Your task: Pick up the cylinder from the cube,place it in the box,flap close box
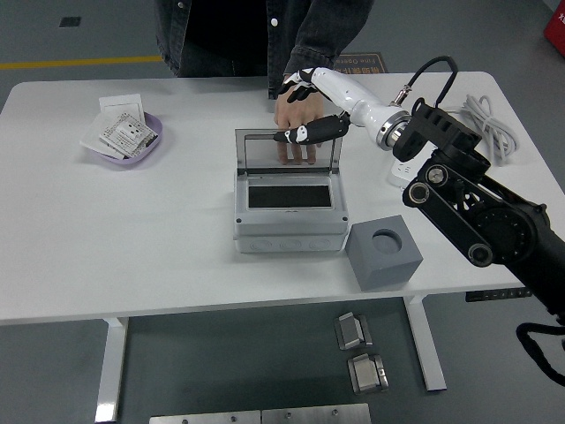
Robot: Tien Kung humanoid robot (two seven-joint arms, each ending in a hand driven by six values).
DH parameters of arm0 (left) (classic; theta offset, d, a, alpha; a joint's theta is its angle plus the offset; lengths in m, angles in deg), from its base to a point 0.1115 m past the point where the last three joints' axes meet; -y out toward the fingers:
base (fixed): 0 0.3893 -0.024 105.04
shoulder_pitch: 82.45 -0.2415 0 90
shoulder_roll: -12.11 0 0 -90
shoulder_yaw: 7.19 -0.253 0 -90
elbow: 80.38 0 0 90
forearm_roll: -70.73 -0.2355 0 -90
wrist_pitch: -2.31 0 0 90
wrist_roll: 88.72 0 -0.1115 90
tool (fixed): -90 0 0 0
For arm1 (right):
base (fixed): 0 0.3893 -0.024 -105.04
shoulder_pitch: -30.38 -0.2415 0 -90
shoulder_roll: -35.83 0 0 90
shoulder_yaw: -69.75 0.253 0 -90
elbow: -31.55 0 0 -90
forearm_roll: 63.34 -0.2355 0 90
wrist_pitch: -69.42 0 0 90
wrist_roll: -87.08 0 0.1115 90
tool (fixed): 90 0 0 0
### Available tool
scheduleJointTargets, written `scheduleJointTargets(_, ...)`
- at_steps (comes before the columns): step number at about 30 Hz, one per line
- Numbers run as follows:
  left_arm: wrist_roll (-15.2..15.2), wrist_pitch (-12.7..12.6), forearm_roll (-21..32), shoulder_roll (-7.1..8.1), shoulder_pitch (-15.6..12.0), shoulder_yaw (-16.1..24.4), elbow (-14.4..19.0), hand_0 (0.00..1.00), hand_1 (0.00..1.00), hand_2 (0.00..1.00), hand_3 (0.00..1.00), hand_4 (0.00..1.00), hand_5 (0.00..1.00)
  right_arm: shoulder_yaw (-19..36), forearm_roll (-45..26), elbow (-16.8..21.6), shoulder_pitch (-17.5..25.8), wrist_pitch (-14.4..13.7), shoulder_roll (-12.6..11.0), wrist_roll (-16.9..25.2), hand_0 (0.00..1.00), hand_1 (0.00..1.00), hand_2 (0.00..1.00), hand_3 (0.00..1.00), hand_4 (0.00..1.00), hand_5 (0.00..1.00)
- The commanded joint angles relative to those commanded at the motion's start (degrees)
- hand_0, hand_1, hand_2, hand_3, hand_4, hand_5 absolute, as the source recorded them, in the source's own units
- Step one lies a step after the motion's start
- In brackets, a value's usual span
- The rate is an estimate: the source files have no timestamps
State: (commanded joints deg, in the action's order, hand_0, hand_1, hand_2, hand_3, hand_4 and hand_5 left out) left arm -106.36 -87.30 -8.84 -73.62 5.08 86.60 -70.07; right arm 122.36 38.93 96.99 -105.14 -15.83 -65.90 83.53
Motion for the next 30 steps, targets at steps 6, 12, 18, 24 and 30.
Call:
scheduleJointTargets(6, -0.13, 0.03, -0.19, 0.11, 0.15, -0.01, 0.0, 0.636, 0.618, 0.561, 0.595, 0.659, 0.263, -1.43, 0.3, -9.02, -3.47, -1.46, 2.42, 1.44, 0.777, 0.687, 0.685, 0.737, 0.993, 0.381)
scheduleJointTargets(12, -0.17, 0.05, -0.35, 0.15, 0.21, 0.01, 0.0, 0.636, 0.618, 0.561, 0.595, 0.66, 0.263, -2.83, -0.05, -15.98, -3.12, -2.34, 3.46, 2.08, 0.78, 0.689, 0.687, 0.737, 0.991, 0.384)
scheduleJointTargets(18, -0.2, 0.04, -0.6, 0.15, 0.17, 0.22, 0.0, 0.636, 0.618, 0.562, 0.595, 0.66, 0.264, -3.99, 0.07, -15.9, -1.65, -2.74, 3.56, 2.25, 0.782, 0.69, 0.685, 0.743, 0.975, 0.377)
scheduleJointTargets(24, -0.16, 0.03, -0.75, 0.06, 0.09, 0.34, 0.0, 0.636, 0.618, 0.563, 0.595, 0.66, 0.265, -4.76, 0.21, -12.66, -0.17, -2.83, 2.6, 2.04, 0.781, 0.688, 0.686, 0.744, 0.965, 0.381)
scheduleJointTargets(30, -0.19, 0.05, -0.95, -0.06, -0.06, 0.49, 0.0, 0.636, 0.618, 0.563, 0.594, 0.66, 0.265, -5.23, 0.11, -10.05, 0.95, -2.88, 1.85, 1.97, 0.782, 0.688, 0.687, 0.751, 0.964, 0.382)
